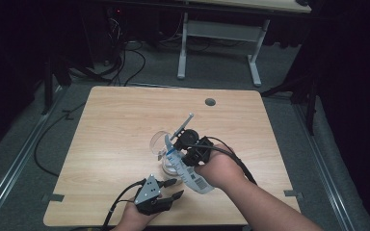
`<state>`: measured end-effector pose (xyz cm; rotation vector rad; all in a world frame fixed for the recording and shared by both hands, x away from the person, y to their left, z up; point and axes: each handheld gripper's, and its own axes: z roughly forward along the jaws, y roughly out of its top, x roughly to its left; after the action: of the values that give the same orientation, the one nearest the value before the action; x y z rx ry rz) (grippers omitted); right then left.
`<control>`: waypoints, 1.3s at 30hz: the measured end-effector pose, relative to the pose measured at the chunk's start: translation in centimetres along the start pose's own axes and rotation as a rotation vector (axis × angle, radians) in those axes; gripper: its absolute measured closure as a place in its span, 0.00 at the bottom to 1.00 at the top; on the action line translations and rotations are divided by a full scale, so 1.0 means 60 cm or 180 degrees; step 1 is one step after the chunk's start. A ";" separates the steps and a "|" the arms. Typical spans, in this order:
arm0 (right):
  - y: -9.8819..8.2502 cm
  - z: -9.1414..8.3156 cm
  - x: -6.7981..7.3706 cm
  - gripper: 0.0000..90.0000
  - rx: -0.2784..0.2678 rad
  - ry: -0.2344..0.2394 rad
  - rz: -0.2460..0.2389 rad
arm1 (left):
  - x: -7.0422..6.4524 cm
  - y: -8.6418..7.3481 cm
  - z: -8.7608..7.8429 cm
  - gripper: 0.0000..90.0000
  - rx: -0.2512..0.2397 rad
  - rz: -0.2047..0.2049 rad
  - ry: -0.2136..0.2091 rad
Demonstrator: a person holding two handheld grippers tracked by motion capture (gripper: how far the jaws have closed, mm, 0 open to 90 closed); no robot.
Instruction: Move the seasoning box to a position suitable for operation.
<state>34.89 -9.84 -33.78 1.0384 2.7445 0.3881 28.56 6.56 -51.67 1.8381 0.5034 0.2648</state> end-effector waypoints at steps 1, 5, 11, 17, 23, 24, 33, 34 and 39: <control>0.000 0.000 0.000 1.00 0.0003 -0.0009 0.0005 | 0.002 0.000 -0.003 0.59 -0.0004 -0.0012 0.0012; -0.002 0.003 0.001 1.00 0.0026 -0.0016 0.0013 | 0.017 -0.002 -0.021 0.58 -0.0014 -0.0051 0.0078; -0.008 0.001 -0.003 1.00 0.0033 0.0003 0.0037 | 0.043 -0.014 -0.049 0.58 -0.0025 -0.0140 0.0243; -0.013 -0.003 -0.010 0.99 0.0028 0.0019 0.0044 | 0.062 -0.023 -0.076 0.58 -0.0030 -0.0192 0.0360; -0.018 -0.003 -0.018 0.99 0.0019 0.0035 0.0083 | 0.069 -0.030 -0.083 0.58 0.0008 -0.0245 0.0368; -0.019 -0.003 -0.020 0.99 0.0020 0.0043 0.0088 | 0.069 -0.031 -0.082 0.58 0.0013 -0.0241 0.0366; -0.030 -0.001 -0.043 0.99 0.0067 0.0007 0.0200 | 0.066 -0.032 -0.079 0.58 0.0014 -0.0263 0.0301; -0.033 0.000 -0.047 0.99 0.0069 0.0001 0.0212 | 0.066 -0.032 -0.079 0.58 0.0011 -0.0273 0.0299; -0.047 0.010 -0.073 0.99 0.0110 -0.0078 0.0339 | 0.068 -0.033 -0.078 0.58 0.0021 -0.0267 0.0310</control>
<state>36.54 -14.72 -34.88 1.1936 2.6911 0.3423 29.75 12.93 -52.31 1.8118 0.6481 0.2971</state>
